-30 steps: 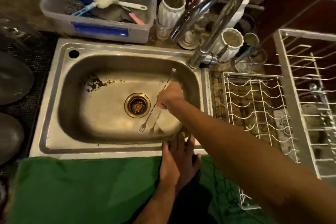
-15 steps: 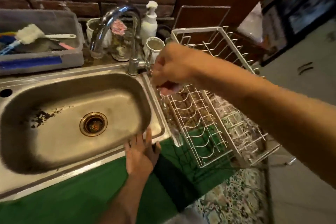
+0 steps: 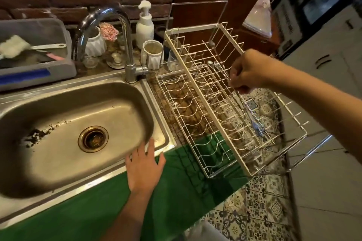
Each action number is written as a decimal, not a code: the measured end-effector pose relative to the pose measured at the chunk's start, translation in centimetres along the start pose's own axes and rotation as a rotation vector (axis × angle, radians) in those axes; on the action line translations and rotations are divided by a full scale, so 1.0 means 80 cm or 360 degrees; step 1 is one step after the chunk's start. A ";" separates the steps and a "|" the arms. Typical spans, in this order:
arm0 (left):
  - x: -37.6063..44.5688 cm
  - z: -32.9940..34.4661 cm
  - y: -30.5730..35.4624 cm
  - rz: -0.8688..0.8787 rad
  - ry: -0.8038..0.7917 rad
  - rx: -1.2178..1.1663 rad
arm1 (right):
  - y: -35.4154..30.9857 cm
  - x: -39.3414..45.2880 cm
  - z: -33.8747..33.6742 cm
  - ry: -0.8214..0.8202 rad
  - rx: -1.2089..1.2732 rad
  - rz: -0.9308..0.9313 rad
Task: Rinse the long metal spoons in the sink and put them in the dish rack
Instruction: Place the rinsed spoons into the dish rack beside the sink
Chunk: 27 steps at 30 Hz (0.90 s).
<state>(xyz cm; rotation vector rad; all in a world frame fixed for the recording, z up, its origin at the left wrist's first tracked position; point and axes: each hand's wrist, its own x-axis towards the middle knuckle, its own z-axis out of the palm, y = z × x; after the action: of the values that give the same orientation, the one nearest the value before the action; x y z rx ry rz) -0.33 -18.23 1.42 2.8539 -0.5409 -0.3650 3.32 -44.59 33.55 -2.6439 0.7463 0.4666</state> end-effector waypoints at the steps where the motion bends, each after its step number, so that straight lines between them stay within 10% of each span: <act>1: 0.000 0.001 0.000 -0.0004 -0.0001 0.0006 | 0.005 0.005 0.010 -0.0011 -0.0066 -0.0013; 27: 0.000 0.002 0.000 -0.0009 0.0066 0.0044 | 0.031 0.023 0.066 0.0027 -0.0324 -0.0116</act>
<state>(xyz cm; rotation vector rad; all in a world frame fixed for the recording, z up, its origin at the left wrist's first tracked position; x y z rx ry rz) -0.38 -18.28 1.31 2.8834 -0.5341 -0.3012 2.33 -45.20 27.55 -2.8562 0.6346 0.5257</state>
